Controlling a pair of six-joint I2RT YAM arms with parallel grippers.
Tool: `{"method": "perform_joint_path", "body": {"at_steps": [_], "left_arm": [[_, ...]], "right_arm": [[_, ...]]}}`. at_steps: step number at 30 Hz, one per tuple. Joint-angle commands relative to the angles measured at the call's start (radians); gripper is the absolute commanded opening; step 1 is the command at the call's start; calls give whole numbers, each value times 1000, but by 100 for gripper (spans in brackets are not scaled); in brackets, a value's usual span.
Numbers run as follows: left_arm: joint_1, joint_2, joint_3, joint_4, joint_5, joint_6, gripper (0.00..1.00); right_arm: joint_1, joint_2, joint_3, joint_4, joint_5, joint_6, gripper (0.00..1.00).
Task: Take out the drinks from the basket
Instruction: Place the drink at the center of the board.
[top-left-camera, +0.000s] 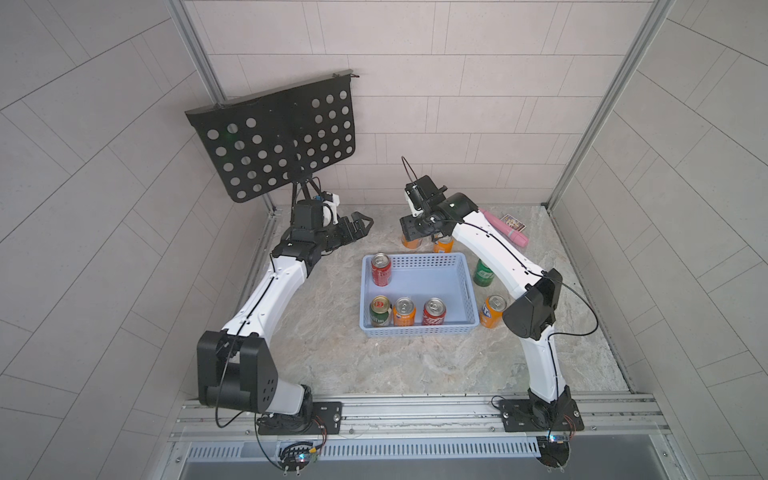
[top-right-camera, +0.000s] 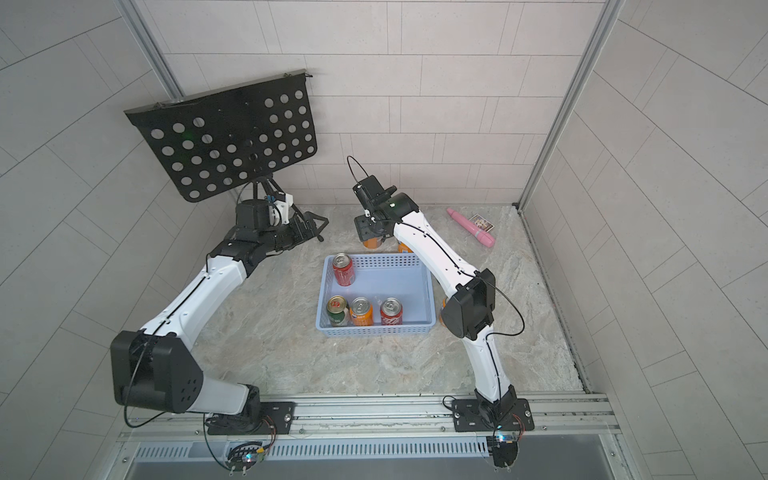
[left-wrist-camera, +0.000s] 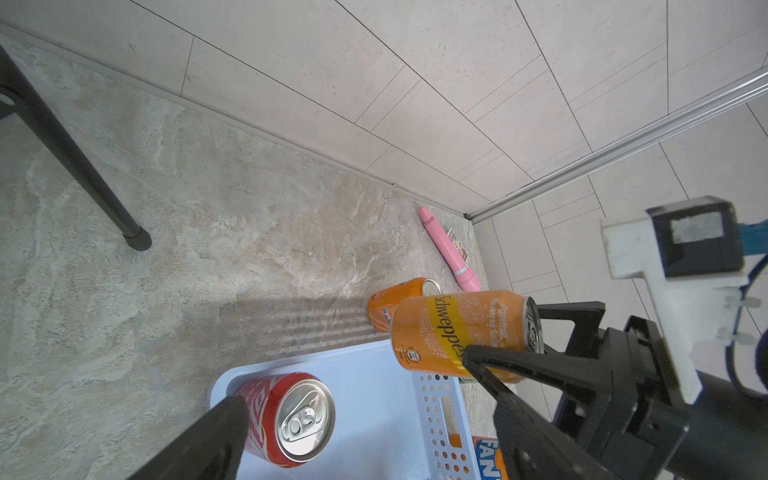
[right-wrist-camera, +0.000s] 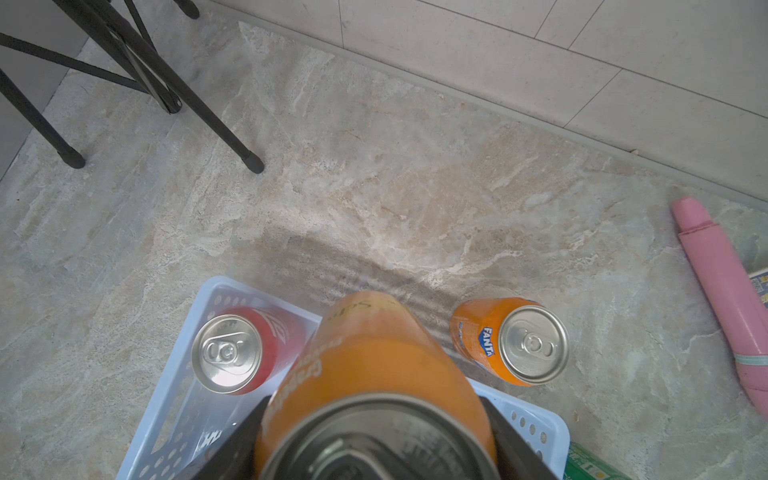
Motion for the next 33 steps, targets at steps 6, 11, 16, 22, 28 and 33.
{"method": "perform_joint_path", "body": {"at_steps": [6,11,16,22,28,33], "left_arm": [[6,-16,-22,38,-4,-14,100],[6,2,-34,56,-6,-33,100],[7,-2,-29,33,-15,-18,100],[6,-10,-35,32,-26,-19,100],[6,-4,-28,20,-28,-18,100],[6,-6,-29,15,-34,-13,100]], "right_arm": [[-28,25,70,43,33,-21,10],[-28,77,116,73,43,-22,11],[-38,122,149,76,45,-22,10],[-54,162,149,90,57,-19,10],[-55,208,146,100,38,-6,10],[-54,229,122,118,34,15,9]]}}
